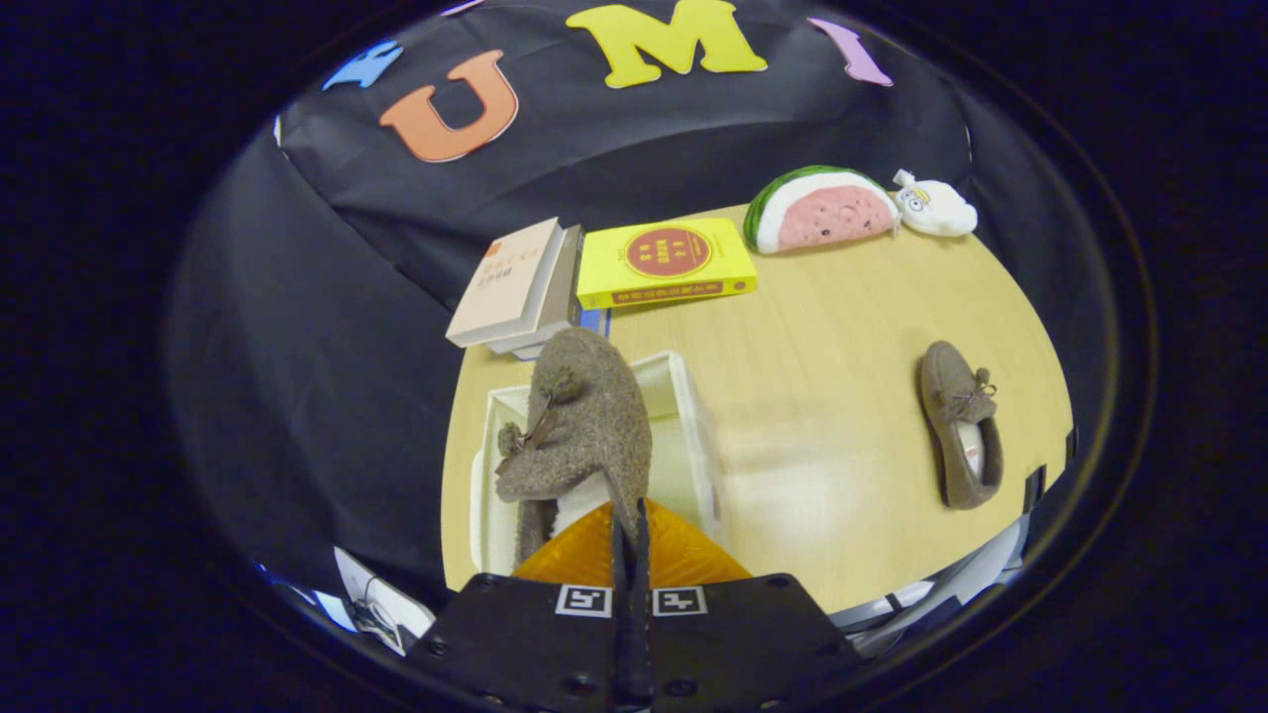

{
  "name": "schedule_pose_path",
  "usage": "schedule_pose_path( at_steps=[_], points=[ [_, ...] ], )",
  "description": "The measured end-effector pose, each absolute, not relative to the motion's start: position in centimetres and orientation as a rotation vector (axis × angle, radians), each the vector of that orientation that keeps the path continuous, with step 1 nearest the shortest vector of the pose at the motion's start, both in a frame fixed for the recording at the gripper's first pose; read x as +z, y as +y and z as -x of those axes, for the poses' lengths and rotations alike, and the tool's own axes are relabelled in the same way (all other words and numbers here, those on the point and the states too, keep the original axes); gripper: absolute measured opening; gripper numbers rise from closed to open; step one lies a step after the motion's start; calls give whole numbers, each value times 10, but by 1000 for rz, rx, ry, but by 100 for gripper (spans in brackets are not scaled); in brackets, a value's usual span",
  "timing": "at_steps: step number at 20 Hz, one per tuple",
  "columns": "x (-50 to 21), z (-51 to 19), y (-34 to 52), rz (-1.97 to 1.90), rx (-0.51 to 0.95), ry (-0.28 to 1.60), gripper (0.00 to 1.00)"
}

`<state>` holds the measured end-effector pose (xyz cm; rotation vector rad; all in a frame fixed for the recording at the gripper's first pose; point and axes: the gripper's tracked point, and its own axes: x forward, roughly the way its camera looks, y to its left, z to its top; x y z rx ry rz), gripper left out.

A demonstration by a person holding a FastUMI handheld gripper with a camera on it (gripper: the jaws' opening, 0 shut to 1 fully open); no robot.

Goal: Open the storage box then place both shoes into the box .Put the left shoe in first, then the right shoe, with the right side of both shoes facing outward in a uniform manner.

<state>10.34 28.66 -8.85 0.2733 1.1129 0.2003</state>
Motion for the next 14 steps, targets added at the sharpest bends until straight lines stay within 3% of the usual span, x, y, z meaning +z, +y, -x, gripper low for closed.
schedule_pose_path(
  at_steps=[14],
  points=[
    [-189, -73, 357, -136, 201, 1132, 0]
  ],
)
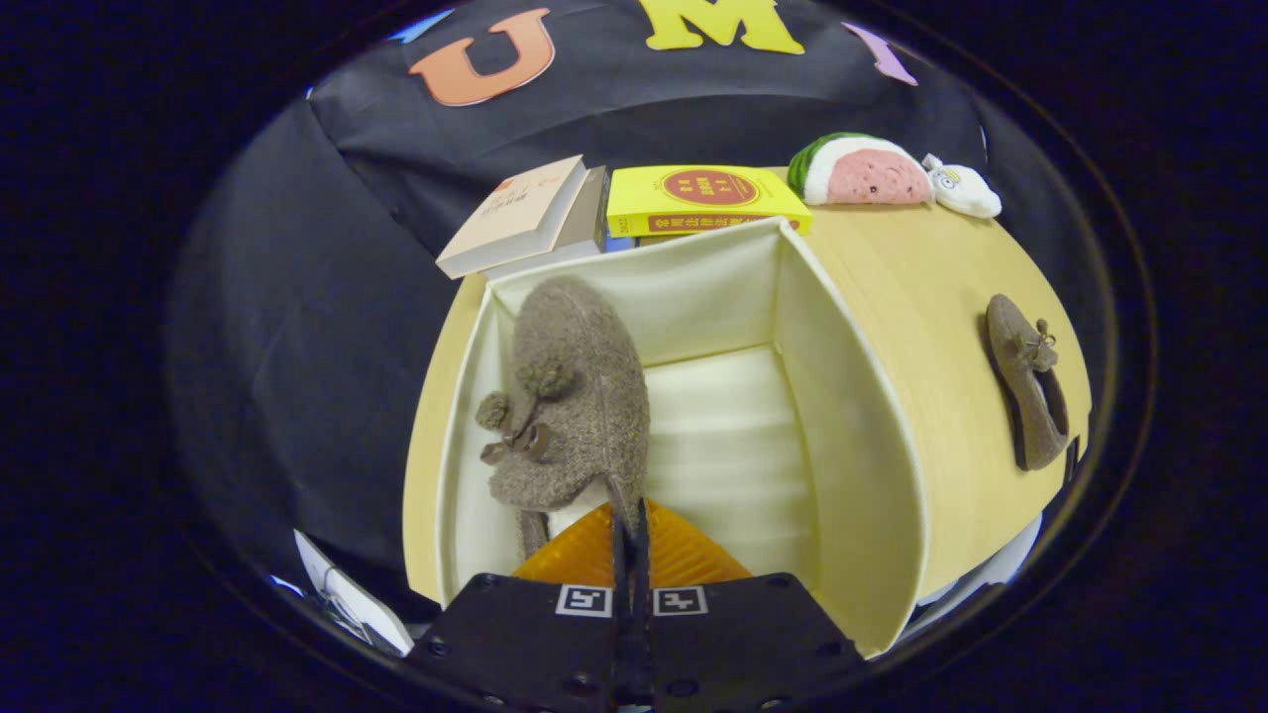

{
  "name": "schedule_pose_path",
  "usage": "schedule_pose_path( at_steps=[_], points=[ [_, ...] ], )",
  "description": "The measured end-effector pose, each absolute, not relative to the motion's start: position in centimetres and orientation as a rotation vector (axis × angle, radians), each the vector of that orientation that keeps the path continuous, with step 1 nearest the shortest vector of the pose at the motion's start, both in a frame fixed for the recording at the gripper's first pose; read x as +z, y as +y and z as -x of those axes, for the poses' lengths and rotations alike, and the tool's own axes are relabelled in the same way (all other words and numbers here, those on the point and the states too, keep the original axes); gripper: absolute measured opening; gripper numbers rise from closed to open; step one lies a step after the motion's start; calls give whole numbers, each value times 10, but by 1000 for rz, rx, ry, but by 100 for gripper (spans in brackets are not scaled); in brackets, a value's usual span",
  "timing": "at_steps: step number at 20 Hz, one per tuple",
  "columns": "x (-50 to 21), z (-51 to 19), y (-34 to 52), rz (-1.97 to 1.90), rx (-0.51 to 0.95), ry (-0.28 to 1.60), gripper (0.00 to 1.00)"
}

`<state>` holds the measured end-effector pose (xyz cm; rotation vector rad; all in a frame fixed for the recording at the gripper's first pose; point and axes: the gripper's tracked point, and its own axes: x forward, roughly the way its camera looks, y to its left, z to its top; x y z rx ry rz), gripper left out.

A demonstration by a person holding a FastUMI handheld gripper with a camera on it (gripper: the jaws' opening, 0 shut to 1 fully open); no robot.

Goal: Open the storage box then place both shoes into the box .Put the left shoe in first, then the right shoe, with the right side of both shoes facing outward in a uniform manner.

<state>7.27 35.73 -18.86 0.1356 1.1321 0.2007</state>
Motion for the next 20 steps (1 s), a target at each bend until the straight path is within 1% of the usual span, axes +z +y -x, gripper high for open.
schedule_pose_path(
  at_steps=[2, 4, 5, 7, 11, 14, 15, 16, 17, 20],
  points=[
    [-199, -65, 364, -104, 250, 1154, 1],
    [-191, -68, 365, -104, 278, 1130, 12],
    [-184, -70, 367, -120, 317, 1116, 12],
    [-171, -66, 371, -147, 385, 1097, 31],
    [-139, -73, 343, -99, 378, 1029, 71],
    [-110, -77, 326, -79, 411, 956, 72],
    [-102, -77, 316, -61, 412, 942, 79],
    [-94, -77, 301, -37, 402, 929, 91],
    [-87, -78, 287, -19, 389, 910, 92],
    [-77, -77, 247, 2, 380, 897, 91]
  ],
)
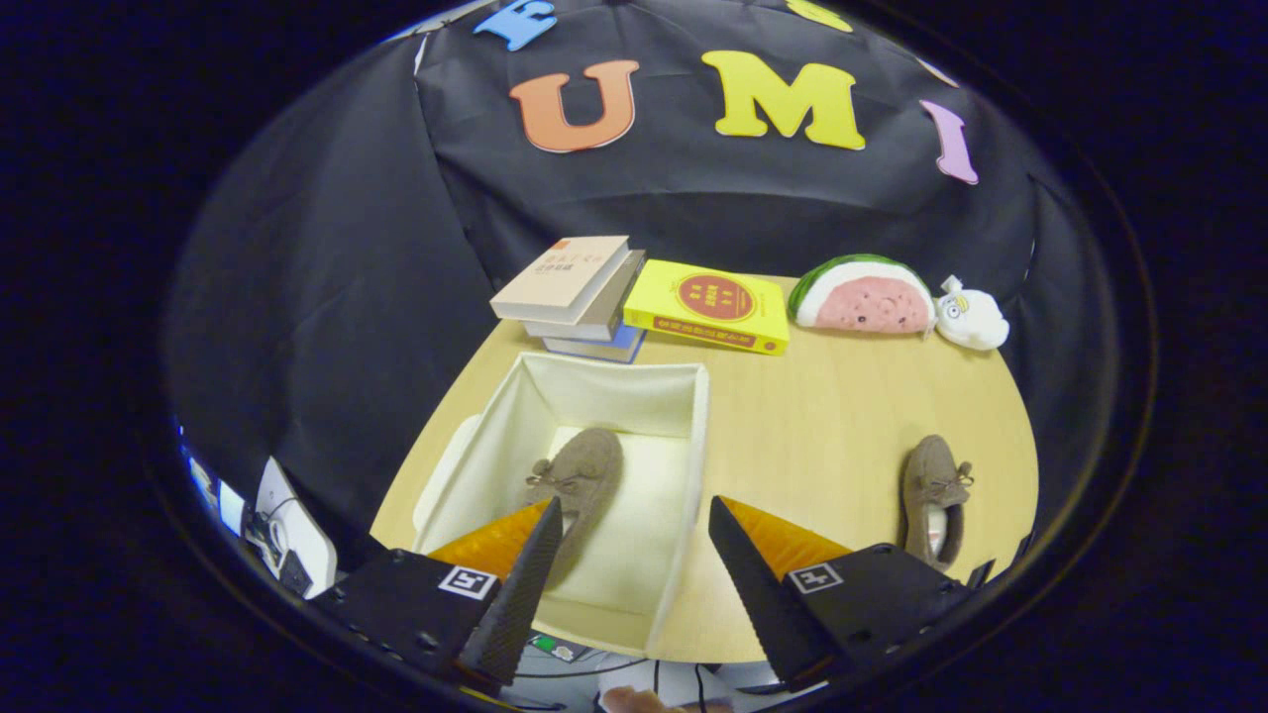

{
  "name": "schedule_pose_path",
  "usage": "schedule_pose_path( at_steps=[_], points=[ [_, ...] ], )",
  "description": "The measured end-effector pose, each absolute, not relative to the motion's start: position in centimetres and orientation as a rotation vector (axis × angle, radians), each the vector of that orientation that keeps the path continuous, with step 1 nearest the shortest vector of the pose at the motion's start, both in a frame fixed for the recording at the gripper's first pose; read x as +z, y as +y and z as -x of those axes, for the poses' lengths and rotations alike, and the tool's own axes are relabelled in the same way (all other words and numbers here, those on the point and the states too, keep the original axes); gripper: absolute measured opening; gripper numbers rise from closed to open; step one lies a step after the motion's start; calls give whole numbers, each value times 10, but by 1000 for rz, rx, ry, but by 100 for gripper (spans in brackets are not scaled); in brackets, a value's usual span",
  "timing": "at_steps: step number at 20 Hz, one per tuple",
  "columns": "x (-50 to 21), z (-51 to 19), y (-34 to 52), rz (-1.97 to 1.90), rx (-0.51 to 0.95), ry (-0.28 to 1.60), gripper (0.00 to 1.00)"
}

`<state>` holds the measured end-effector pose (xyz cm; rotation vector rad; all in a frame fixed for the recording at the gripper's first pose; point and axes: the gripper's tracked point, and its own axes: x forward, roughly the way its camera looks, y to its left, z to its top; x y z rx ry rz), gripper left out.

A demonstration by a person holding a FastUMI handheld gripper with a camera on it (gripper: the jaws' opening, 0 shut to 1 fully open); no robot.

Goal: Open the storage box then place both shoes into the box .Put the left shoe in first, then the right shoe, with the right side of both shoes facing outward in a uniform manner.

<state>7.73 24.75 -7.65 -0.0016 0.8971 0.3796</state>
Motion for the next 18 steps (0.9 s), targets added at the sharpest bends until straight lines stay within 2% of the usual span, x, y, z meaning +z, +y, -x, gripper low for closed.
schedule_pose_path(
  at_steps=[9, 18],
  points=[
    [-100, -103, 79, 21, 175, 922, 91],
    [-190, -132, -53, 37, -28, 1044, 91]
  ],
)
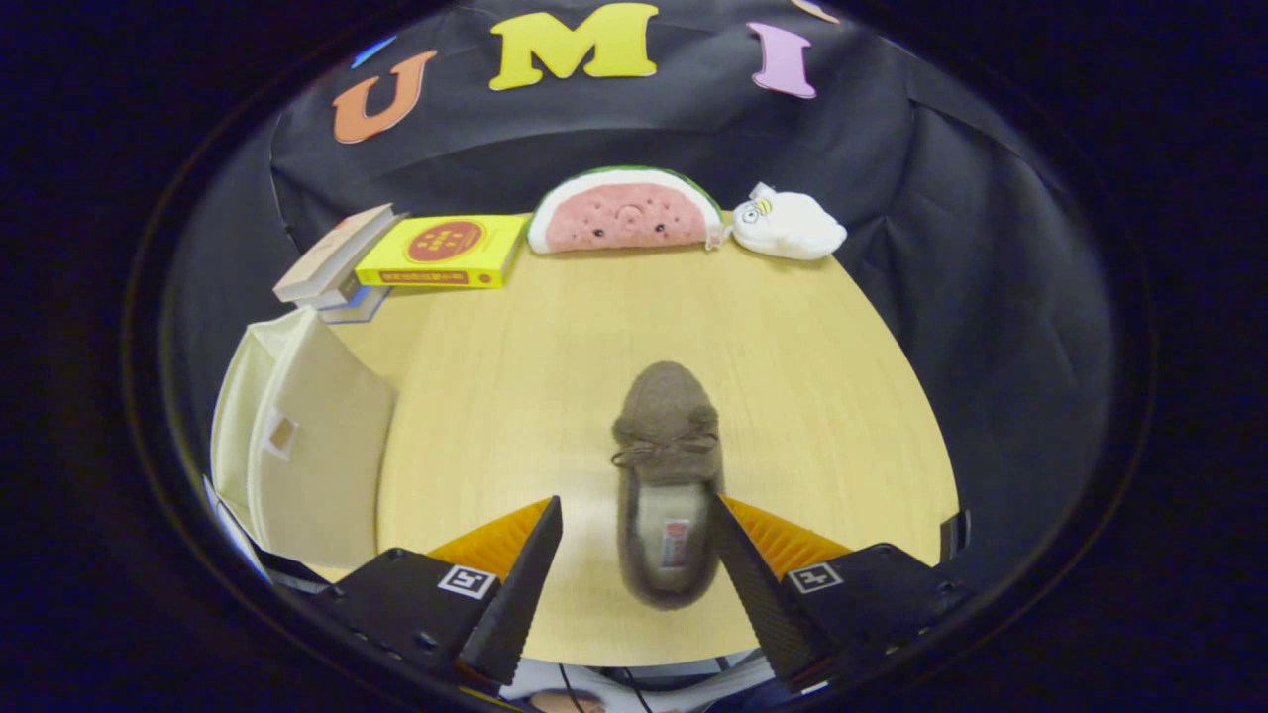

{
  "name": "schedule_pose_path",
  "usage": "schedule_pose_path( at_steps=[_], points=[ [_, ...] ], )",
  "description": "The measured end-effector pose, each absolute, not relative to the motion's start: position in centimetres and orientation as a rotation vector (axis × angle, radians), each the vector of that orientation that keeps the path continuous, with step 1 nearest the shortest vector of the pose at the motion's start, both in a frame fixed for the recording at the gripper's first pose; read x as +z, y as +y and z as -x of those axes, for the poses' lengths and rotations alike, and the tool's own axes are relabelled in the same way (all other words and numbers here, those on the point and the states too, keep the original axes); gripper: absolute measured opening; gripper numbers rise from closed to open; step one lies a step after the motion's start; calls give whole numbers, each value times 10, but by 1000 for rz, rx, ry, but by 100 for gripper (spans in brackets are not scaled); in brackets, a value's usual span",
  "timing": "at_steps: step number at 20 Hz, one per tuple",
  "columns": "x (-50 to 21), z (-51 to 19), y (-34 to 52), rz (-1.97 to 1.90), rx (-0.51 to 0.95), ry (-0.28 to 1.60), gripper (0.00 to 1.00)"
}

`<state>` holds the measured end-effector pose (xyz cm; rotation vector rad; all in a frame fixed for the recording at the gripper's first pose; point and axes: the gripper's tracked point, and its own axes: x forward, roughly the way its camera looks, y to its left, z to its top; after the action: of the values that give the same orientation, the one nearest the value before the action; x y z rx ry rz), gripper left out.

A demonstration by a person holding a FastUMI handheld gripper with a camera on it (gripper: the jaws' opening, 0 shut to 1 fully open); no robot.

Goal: Open the storage box then place both shoes into the box .Put the left shoe in first, then the right shoe, with the right side of both shoes facing outward in a uniform manner.

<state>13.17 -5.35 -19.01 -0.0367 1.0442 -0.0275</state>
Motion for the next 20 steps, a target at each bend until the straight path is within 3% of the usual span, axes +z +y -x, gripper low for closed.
schedule_pose_path(
  at_steps=[9, 15, 17, 20],
  points=[
    [-264, -147, -102, 36, -116, 1161, 91],
    [-273, -145, -85, -51, -15, 1211, 53],
    [-274, -146, -84, -47, 1, 1217, 57],
    [-276, -147, -84, -70, -2, 1217, 52]
  ],
)
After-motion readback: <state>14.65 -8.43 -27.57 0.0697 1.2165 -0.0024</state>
